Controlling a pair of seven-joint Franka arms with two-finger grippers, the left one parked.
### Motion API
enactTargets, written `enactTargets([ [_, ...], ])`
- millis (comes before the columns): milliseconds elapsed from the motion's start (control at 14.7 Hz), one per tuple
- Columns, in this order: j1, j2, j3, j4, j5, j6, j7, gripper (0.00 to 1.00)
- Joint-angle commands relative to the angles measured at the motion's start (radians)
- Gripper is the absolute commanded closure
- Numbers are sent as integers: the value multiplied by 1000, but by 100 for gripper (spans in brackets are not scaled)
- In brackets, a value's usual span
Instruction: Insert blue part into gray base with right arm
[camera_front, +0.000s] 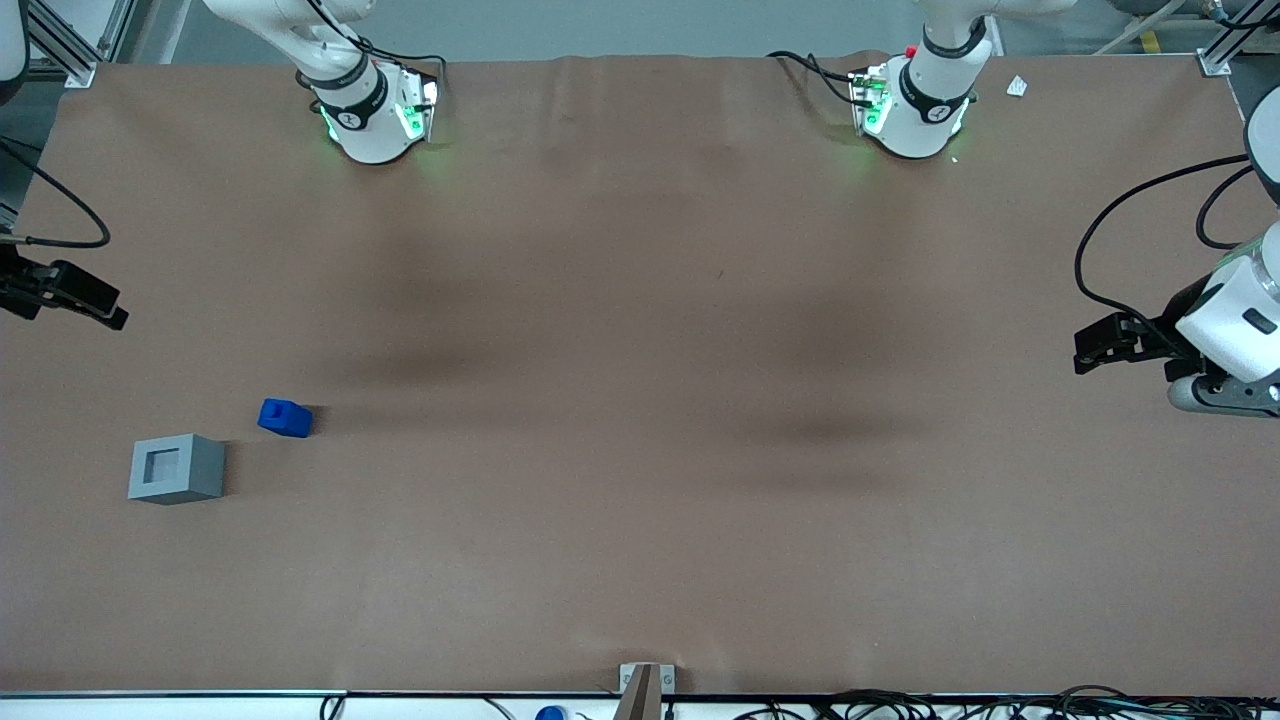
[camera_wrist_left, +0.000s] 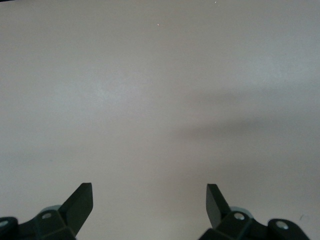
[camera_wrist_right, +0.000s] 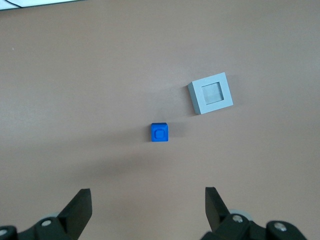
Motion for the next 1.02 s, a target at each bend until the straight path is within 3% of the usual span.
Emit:
enactTargets([
  [0,13,10,-5,18,-10,-17,-2,0],
  [952,-5,35,-8,1,2,-11,-11,0],
])
